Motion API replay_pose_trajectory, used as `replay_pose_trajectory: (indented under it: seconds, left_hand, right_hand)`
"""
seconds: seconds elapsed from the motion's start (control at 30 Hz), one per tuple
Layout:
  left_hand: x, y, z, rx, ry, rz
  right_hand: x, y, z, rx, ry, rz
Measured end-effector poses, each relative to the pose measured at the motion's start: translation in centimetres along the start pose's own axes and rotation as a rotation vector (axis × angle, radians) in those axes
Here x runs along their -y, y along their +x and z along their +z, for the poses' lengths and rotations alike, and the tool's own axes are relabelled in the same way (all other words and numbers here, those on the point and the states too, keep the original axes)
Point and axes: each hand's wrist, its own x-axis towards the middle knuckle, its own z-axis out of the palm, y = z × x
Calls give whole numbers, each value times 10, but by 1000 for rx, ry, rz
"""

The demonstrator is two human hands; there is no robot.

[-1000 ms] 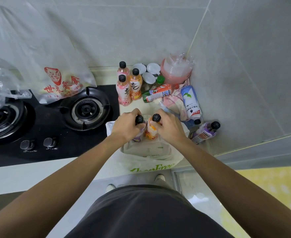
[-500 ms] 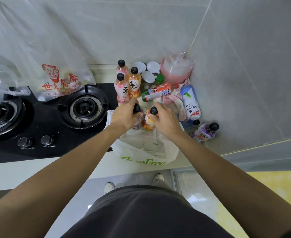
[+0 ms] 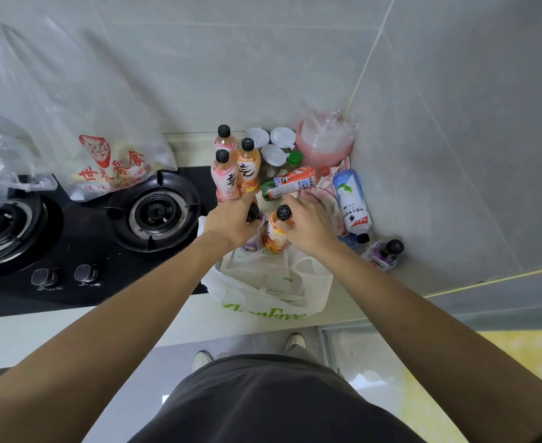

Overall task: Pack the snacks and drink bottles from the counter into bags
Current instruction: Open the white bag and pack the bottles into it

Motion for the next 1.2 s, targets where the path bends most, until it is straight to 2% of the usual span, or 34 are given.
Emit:
replay_pose_trajectory:
  seconds: [0.37, 0.63, 0.87, 1.0, 1.2]
  left_hand:
    - [8, -3, -6, 4, 5, -10]
    - [12, 3, -15, -54, 19, 17]
    - [-15, 33, -21, -102, 3, 171]
    - [-39, 69, -8, -37, 0, 229]
    - [-67, 131, 28, 117, 93, 237]
  right_hand:
    - [5, -1, -10, 39, -10, 20]
    - [12, 6, -23, 18, -22, 71]
    - [-15, 14, -32, -49, 11, 158]
    - [-45, 20, -28, -51, -25, 257]
    - [-104, 42, -3, 101, -199, 366]
